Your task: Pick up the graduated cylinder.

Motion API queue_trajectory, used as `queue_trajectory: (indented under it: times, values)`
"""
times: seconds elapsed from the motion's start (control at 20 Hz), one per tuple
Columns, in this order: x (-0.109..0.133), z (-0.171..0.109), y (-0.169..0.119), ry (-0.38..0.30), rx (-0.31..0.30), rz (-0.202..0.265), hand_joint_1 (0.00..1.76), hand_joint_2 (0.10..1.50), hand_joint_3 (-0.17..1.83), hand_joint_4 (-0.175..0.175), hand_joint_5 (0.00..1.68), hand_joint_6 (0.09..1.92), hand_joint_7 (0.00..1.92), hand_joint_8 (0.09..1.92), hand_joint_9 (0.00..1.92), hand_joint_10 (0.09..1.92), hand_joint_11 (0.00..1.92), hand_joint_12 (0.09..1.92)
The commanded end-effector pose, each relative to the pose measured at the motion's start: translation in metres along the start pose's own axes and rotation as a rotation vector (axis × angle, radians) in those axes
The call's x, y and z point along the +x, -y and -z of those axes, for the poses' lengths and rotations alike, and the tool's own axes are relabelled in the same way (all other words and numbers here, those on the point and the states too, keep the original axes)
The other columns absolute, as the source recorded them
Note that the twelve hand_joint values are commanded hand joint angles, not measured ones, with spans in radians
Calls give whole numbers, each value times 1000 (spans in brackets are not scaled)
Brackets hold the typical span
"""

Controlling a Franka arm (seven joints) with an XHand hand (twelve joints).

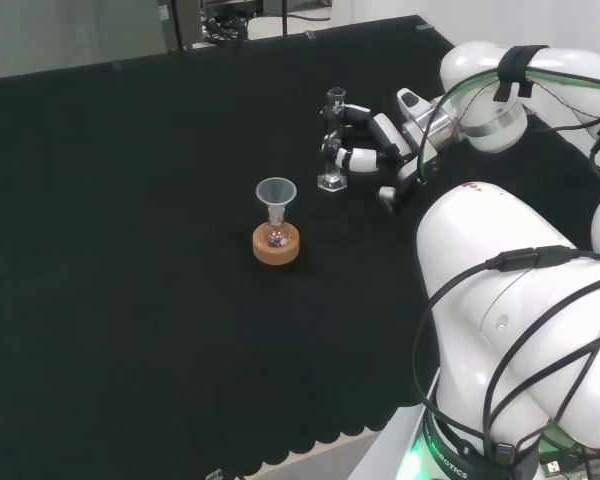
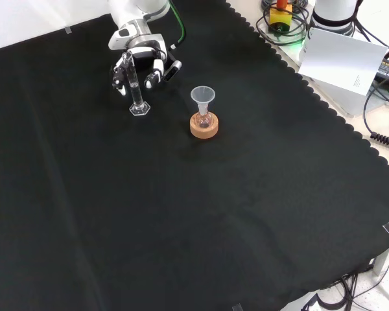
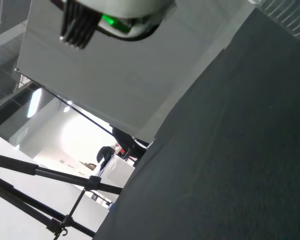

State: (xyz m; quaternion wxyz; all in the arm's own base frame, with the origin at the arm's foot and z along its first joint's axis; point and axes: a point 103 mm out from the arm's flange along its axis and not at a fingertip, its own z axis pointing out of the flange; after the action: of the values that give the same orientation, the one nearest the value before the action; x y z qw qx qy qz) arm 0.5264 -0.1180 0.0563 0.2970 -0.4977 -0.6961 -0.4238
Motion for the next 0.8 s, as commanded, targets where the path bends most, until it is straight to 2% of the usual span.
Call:
queue_trajectory:
  times: [0.05, 0.8]
  values:
    - [1, -2, 0, -19, -4, 4, 1012, 645, 601, -24, 579, 466, 675, 574, 1020, 291, 803, 1066]
    - [-1, -5, 1, -11, -8, -7, 1045, 661, 600, -9, 619, 537, 732, 583, 1081, 273, 875, 1041]
